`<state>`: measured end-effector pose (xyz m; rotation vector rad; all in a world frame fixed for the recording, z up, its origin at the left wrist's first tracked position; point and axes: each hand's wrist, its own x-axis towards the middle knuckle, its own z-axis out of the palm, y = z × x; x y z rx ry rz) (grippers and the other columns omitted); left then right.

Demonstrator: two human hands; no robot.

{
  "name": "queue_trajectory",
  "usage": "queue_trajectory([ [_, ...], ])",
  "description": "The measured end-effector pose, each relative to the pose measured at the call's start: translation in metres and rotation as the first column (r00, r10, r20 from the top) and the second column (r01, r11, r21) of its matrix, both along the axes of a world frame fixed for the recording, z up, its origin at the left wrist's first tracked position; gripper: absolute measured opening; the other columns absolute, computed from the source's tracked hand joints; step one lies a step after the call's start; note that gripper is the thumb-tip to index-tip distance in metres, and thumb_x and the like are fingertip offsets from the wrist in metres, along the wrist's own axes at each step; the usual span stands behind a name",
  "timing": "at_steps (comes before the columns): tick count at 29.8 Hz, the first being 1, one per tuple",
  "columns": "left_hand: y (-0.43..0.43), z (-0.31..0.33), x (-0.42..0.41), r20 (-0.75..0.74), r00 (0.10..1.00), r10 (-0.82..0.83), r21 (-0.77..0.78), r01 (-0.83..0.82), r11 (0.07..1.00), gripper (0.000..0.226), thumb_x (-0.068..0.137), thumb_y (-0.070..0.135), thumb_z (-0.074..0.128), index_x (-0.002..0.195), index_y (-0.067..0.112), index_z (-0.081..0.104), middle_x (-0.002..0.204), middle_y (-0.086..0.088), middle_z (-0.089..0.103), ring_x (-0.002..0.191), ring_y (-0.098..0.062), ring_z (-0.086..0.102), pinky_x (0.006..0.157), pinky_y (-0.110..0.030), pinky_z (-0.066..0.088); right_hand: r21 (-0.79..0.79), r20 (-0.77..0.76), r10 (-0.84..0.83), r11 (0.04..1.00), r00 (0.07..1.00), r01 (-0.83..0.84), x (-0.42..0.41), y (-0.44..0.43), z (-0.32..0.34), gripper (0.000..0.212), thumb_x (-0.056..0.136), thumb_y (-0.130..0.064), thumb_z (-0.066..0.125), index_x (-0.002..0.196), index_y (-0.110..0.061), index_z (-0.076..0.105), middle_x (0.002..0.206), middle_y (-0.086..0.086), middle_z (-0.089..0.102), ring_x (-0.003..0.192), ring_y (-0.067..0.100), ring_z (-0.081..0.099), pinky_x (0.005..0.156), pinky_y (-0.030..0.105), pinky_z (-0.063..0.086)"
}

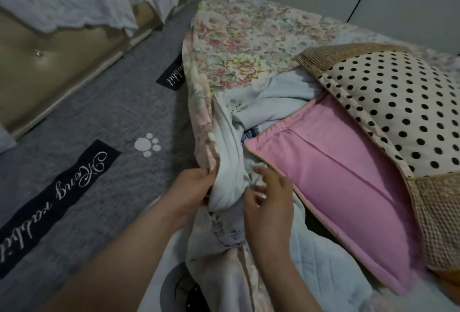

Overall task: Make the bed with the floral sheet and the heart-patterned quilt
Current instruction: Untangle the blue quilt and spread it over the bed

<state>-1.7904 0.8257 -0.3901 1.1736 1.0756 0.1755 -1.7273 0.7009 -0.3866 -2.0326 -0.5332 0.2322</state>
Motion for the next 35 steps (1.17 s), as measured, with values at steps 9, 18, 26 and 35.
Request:
queue_trajectory([
  [9, 0.014, -0.012, -0.026, -0.207, 0.924, -0.321, 0.500, 0.382, 0.777, 0.014, 0.100, 0.033, 0.045, 0.103, 0.032, 0.059, 0.088, 0.002, 0.069, 0.069, -0.020, 0.067, 0.056, -0.030, 0.054, -0.466, 0.229, 0.339, 0.861, 0.912, -0.203, -0.068, -0.017, -0.063, 0.055, 0.056, -0.037, 0.082, 0.100, -0.027, 0.049, 0.082, -0.004, 0.058, 0.067, 0.020, 0.059, 0.047, 0.029, 0.043],
  [18, 0.027, -0.022, -0.065, 0.108, 0.987, 0.122, 0.107, -0.133, 0.985, 0.033, 0.101, 0.049, 0.044, 0.121, 0.025, 0.056, 0.131, 0.000, 0.059, 0.119, -0.020, 0.055, 0.104, -0.050, 0.043, 0.428, -0.722, 0.259, 0.896, 0.641, 0.121, -0.037, -0.014, -0.029, 0.004, 0.089, -0.022, 0.065, 0.090, -0.023, 0.062, 0.084, 0.006, 0.055, 0.085, 0.020, 0.048, 0.077, 0.038, 0.040],
  [26, -0.046, -0.062, -0.084, -0.178, 0.984, -0.014, -0.040, 0.007, 0.999, 0.043, 0.097, 0.054, 0.045, 0.099, 0.018, 0.070, 0.090, -0.002, 0.072, 0.090, -0.023, 0.066, 0.083, -0.034, 0.051, -0.398, -0.065, 0.232, 0.886, 0.971, -0.239, -0.091, -0.034, -0.040, 0.058, 0.098, -0.045, 0.045, 0.152, -0.033, 0.026, 0.137, -0.015, 0.052, 0.122, 0.011, 0.055, 0.097, 0.023, 0.039],
  [35, -0.040, -0.071, -0.134, -0.155, 0.983, 0.098, 0.165, -0.072, 0.984, 0.027, 0.102, 0.017, 0.048, 0.102, 0.030, 0.072, 0.096, 0.007, 0.075, 0.093, -0.015, 0.070, 0.090, -0.049, 0.055, -0.515, -0.243, 0.584, 0.599, 0.774, -0.613, -0.174, -0.034, -0.049, 0.018, 0.070, -0.032, 0.052, 0.082, -0.031, 0.066, 0.082, -0.006, 0.069, 0.078, 0.014, 0.067, 0.060, 0.017, 0.043],
])
